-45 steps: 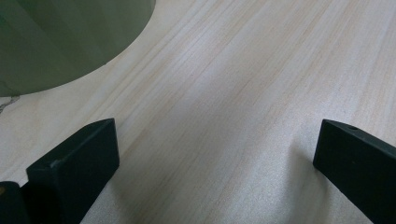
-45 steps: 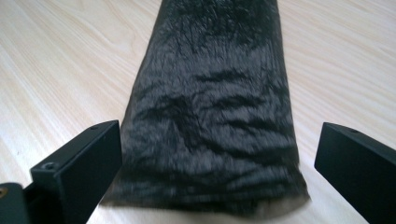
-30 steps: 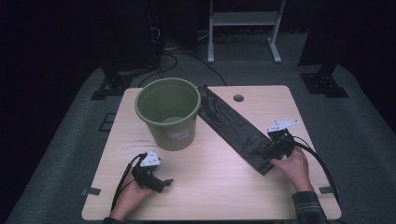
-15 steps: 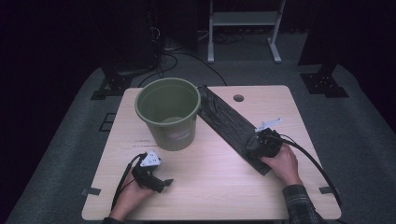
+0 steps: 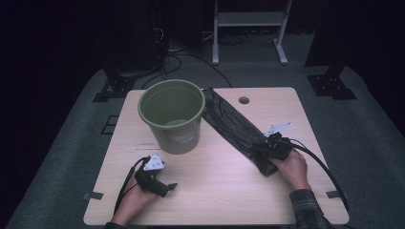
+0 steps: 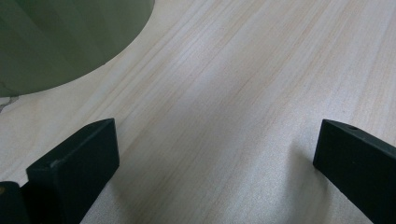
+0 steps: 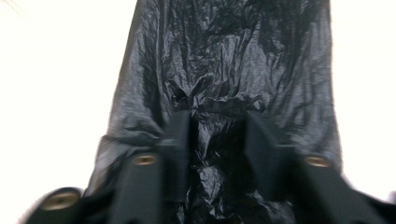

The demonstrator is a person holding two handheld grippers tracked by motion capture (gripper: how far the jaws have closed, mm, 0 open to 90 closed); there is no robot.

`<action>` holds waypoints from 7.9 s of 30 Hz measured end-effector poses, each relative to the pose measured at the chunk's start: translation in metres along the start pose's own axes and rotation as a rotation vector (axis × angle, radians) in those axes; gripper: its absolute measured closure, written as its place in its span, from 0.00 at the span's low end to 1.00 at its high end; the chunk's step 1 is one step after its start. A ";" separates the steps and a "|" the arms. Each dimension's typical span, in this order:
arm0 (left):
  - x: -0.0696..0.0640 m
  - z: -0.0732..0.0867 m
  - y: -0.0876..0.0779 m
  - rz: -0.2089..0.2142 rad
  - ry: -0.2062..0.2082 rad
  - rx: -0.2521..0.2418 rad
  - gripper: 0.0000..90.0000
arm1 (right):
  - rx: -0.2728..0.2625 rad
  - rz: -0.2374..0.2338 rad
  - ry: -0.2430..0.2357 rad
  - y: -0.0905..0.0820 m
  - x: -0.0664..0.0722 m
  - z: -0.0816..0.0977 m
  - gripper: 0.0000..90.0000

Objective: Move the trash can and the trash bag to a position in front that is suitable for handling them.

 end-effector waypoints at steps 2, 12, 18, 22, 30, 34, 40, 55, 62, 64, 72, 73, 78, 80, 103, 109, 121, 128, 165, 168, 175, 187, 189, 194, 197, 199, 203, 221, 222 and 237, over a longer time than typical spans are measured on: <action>0.000 0.000 0.000 0.000 0.000 0.000 0.00 | 0.005 -0.003 0.005 -0.002 0.000 0.001 0.90; 0.000 0.000 0.000 0.002 0.001 0.001 0.00 | 0.033 0.000 -0.004 -0.018 0.010 0.015 0.98; 0.000 0.000 0.000 0.002 0.000 0.000 0.00 | 0.035 0.014 0.008 -0.040 0.014 0.028 0.98; -0.001 0.000 0.000 0.002 0.000 0.000 0.00 | 0.017 0.005 0.038 -0.058 0.018 0.039 0.98; -0.001 0.000 0.000 0.000 0.000 0.000 0.00 | 0.040 0.004 0.050 -0.087 0.031 0.073 0.98; -0.001 0.000 0.000 0.000 0.000 0.000 0.00 | 0.050 0.001 0.057 -0.095 0.038 0.084 0.98; -0.001 0.000 0.000 0.000 0.001 0.001 0.00 | 0.015 0.042 0.047 -0.108 0.038 0.076 0.66; -0.001 0.000 0.000 0.002 0.002 0.002 0.00 | -0.059 0.067 0.034 -0.048 0.020 0.003 0.11; -0.001 0.000 0.001 0.003 0.003 0.002 0.00 | -0.019 0.043 0.022 -0.007 0.014 0.001 0.11; -0.002 -0.001 0.001 0.002 0.001 0.000 0.00 | -0.001 0.045 0.020 0.000 0.014 0.005 0.11; -0.002 -0.001 0.001 0.002 0.001 0.000 0.00 | 0.002 0.043 0.024 0.000 0.015 0.010 0.19; -0.002 -0.001 0.001 0.002 0.001 0.000 0.00 | -0.002 0.045 0.024 -0.002 0.014 0.011 0.20; -0.002 0.000 0.001 0.002 0.002 0.001 0.00 | -0.006 0.039 0.020 -0.014 0.016 0.021 0.24; -0.002 0.000 0.001 0.002 0.001 0.001 0.00 | -0.009 0.041 0.021 -0.018 0.018 0.025 0.24; -0.012 -0.014 -0.007 0.030 -0.027 -0.009 0.00 | -0.069 0.050 0.032 -0.048 0.023 0.053 0.24; -0.011 -0.026 -0.016 0.025 -0.041 -0.034 0.00 | -0.077 0.048 0.032 -0.048 0.023 0.053 0.24; 0.008 -0.055 -0.048 -0.005 -0.076 -0.077 0.00 | -0.081 0.050 0.032 -0.048 0.023 0.053 0.24; 0.018 -0.072 -0.068 -0.027 -0.081 -0.088 0.00 | -0.083 0.051 0.032 -0.048 0.023 0.053 0.24; 0.094 -0.183 -0.111 -0.096 -0.046 -0.166 0.00 | -0.095 0.050 0.033 -0.048 0.023 0.053 0.23; 0.103 -0.187 -0.107 -0.088 -0.039 -0.166 0.00 | -0.094 0.049 0.032 -0.048 0.022 0.053 0.23; 0.122 -0.199 -0.101 -0.099 -0.025 -0.159 0.00 | -0.095 0.050 0.034 -0.048 0.023 0.053 0.23; 0.156 -0.194 -0.083 -0.114 -0.059 -0.146 0.00 | -0.096 0.050 0.032 -0.048 0.022 0.053 0.23; 0.160 -0.191 -0.080 -0.118 -0.068 -0.135 0.00 | -0.096 0.050 0.032 -0.048 0.022 0.053 0.23; 0.167 -0.183 -0.076 -0.131 -0.090 -0.113 0.00 | -0.095 0.050 0.032 -0.048 0.022 0.053 0.23; 0.170 -0.180 -0.076 -0.126 -0.102 -0.107 0.04 | -0.095 0.049 0.031 -0.048 0.022 0.053 0.23; 0.171 -0.177 -0.076 -0.113 -0.113 -0.100 0.10 | -0.095 0.049 0.031 -0.048 0.022 0.053 0.23; 0.174 -0.175 -0.077 -0.121 -0.118 -0.092 0.22 | -0.095 0.049 0.031 -0.048 0.022 0.053 0.23; 0.176 -0.173 -0.074 -0.151 -0.120 -0.057 0.65 | -0.095 0.050 0.032 -0.048 0.022 0.053 0.23; 0.176 -0.173 -0.074 -0.151 -0.120 -0.057 0.69 | -0.095 0.050 0.032 -0.048 0.022 0.053 0.23; 0.153 -0.181 -0.061 -0.079 -0.090 -0.031 0.88 | -0.095 0.049 0.032 -0.048 0.022 0.053 0.23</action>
Point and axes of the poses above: each handheld gripper's, and its own axes: y roughly forward along the jaws, z roughly out of its underside, x roughly to its left, the point moved 10 cm from there along y, roughly forward along the jaws, and after that the axes turned 10 degrees about -x, right-handed, at the moved point
